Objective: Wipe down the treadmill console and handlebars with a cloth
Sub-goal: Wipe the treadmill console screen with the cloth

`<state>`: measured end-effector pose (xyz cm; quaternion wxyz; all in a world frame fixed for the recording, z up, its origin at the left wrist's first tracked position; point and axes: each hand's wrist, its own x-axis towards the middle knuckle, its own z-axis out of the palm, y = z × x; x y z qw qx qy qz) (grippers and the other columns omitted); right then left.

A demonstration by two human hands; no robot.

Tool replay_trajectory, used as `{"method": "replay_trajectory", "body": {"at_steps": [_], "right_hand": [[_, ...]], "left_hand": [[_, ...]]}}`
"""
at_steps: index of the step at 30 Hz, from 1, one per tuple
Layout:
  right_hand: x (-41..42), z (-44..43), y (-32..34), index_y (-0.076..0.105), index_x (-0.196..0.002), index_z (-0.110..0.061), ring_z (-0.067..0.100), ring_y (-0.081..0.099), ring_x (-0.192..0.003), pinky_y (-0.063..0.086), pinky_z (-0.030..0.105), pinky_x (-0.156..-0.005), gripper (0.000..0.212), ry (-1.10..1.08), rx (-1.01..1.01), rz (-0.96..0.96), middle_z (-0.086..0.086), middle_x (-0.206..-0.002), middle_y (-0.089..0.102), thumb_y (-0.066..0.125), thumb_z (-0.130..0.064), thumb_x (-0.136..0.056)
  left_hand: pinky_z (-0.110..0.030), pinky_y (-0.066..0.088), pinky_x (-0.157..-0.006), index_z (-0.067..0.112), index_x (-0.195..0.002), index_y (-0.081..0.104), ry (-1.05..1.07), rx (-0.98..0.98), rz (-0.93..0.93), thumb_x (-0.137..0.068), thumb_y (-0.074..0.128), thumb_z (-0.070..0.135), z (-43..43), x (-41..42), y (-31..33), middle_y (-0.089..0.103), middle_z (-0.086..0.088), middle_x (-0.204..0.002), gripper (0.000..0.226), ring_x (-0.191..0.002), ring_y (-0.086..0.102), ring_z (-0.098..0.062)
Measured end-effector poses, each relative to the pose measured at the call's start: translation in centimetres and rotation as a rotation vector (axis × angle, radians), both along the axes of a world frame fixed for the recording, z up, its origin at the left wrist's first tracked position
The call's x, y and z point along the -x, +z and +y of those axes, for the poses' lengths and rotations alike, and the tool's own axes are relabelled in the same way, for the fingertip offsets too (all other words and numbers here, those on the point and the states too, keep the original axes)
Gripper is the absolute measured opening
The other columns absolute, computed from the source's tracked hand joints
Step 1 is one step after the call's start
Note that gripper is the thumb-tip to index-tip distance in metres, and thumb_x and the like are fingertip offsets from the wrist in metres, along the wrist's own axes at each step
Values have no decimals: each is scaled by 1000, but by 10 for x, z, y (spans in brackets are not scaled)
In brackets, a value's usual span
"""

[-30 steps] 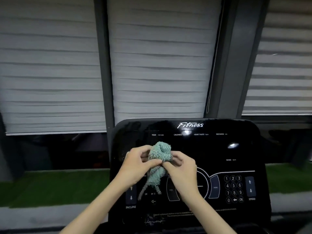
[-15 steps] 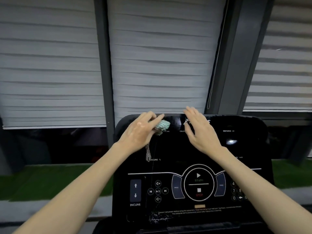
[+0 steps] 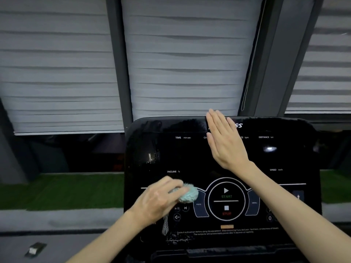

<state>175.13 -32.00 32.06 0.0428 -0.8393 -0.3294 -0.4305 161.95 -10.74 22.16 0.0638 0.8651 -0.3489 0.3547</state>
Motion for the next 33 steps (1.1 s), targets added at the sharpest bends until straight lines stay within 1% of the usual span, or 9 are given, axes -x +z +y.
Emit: {"method": "replay_trajectory", "body": {"at_steps": [3,5,10,15,19,23,27,30,33], "right_hand": [[1,1,0,29,-149,-3,24,25,-144,15,38,-118,53,-6,-10,-2,11,-156,29,26,-26,-102],[2,0,-1,29,-149,-3,25,25,-144,15,38,-118,53,-7,-13,1,11,-155,30,26,-26,-101],[2,1,0,29,-149,-3,26,26,-144,18,40,-118,53,-11,-12,2,12,-155,31,26,-25,-101],[1,1,-1,32,-147,-2,27,29,-143,18,40,-116,52,5,-26,-14,13,-153,33,27,-25,-101],[1,1,-2,31,-148,-1,29,29,-142,19,41,-116,53,23,-29,-13,15,-153,33,26,-25,-101],[1,2,-3,28,-149,-1,29,26,-143,14,40,-117,52,35,-47,-11,15,-154,31,27,-25,-101],[1,2,-3,28,-149,-2,29,25,-144,13,40,-118,53,41,-52,-13,15,-155,30,26,-25,-101],[1,2,-3,28,-149,-1,30,25,-144,14,40,-118,53,46,-57,-15,15,-155,30,26,-24,-101],[2,2,-2,29,-148,-1,30,26,-143,15,41,-117,52,55,-62,-16,16,-154,31,28,-23,-101]], "left_hand": [[-26,54,-63,11,-120,54,-49,-77,30,-85,58,7,-1,17,-32,49,0,-109,36,-84,56,-15],[-31,52,-62,11,-119,54,-57,-150,-13,-84,57,3,0,16,-26,48,-2,-104,36,-78,54,-16],[-38,47,-64,12,-113,58,83,-117,-250,-80,45,0,11,-31,72,56,-8,-98,37,-75,55,-27],[-42,49,-70,6,-111,66,278,69,-258,-73,66,-6,10,-55,131,62,-10,-95,40,-82,55,-28],[-40,51,-69,3,-108,67,184,93,-163,-80,52,-2,4,-36,81,62,-13,-95,33,-80,57,-28],[-31,52,-71,8,-114,59,57,90,-24,-80,57,-9,1,7,-7,61,-10,-97,39,-82,57,-23],[-26,53,-61,11,-112,60,-15,-7,120,-84,60,-3,-4,44,-74,60,-4,-97,31,-77,56,-15],[-24,50,-62,12,-110,61,-57,-143,140,-86,61,-1,-1,46,-73,60,-2,-95,28,-76,52,-13],[-27,50,-65,12,-108,62,-57,-223,36,-89,56,3,-3,30,-38,60,-2,-92,22,-77,48,-14]]}}
